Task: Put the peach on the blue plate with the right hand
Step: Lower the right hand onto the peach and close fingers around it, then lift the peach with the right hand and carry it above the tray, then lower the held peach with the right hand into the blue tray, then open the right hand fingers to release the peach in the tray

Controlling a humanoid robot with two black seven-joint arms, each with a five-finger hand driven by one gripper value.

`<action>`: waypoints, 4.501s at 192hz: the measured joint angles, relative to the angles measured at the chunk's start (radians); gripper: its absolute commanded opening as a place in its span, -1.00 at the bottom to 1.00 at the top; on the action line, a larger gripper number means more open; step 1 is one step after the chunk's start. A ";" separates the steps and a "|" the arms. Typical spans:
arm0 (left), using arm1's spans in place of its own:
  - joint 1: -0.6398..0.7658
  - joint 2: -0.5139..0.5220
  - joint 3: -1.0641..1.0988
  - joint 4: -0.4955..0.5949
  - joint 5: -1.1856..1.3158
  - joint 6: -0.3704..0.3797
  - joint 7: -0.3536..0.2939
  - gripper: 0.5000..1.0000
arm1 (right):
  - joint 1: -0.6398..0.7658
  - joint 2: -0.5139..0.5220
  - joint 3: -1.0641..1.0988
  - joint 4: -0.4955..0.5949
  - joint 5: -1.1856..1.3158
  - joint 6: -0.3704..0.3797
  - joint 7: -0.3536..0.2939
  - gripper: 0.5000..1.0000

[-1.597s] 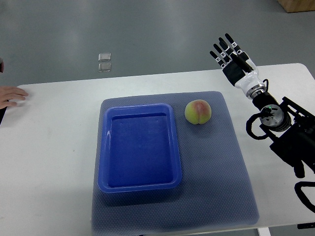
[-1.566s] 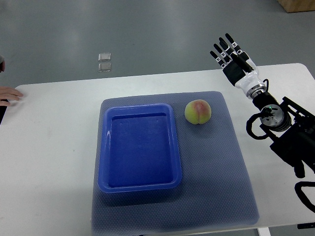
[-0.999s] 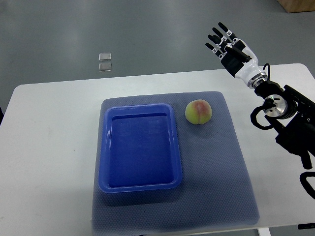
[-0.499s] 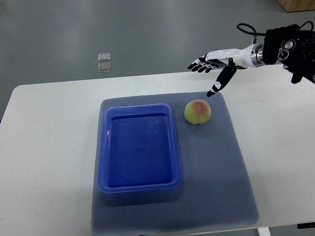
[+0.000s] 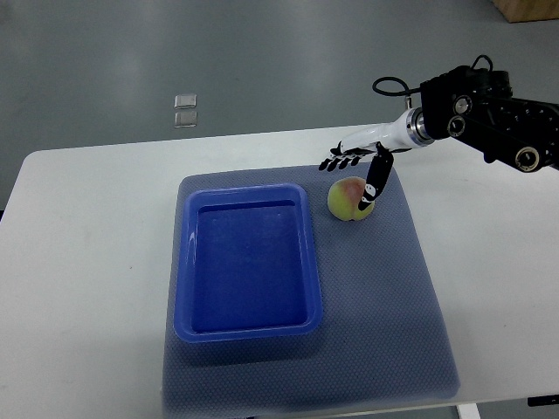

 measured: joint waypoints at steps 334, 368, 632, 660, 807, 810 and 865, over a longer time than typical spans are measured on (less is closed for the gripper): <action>0.000 0.000 0.002 0.003 0.000 0.000 0.000 1.00 | 0.386 0.046 -0.062 0.205 0.130 -0.033 -0.007 -1.00; 0.000 0.000 0.005 0.000 0.000 0.000 0.000 1.00 | 0.351 0.269 -0.128 0.134 0.161 -0.087 -0.007 -1.00; 0.000 0.000 0.004 0.004 0.000 0.000 0.000 1.00 | 0.001 0.329 -0.179 0.058 0.133 -0.229 0.009 0.61; 0.000 0.000 0.003 0.006 0.000 0.000 0.000 1.00 | 0.000 0.329 -0.179 0.058 0.132 -0.228 0.008 0.73; -0.001 0.000 0.002 0.004 0.000 0.000 0.000 1.00 | -0.211 0.183 0.654 0.034 0.435 -0.231 0.025 0.73; 0.000 0.000 0.002 0.003 0.000 0.000 0.000 1.00 | -0.233 0.180 0.692 0.030 0.454 -0.233 0.030 0.73; 0.000 0.000 0.003 -0.001 0.000 0.000 0.000 1.00 | -0.504 0.193 1.051 -0.111 0.842 -0.269 0.177 0.73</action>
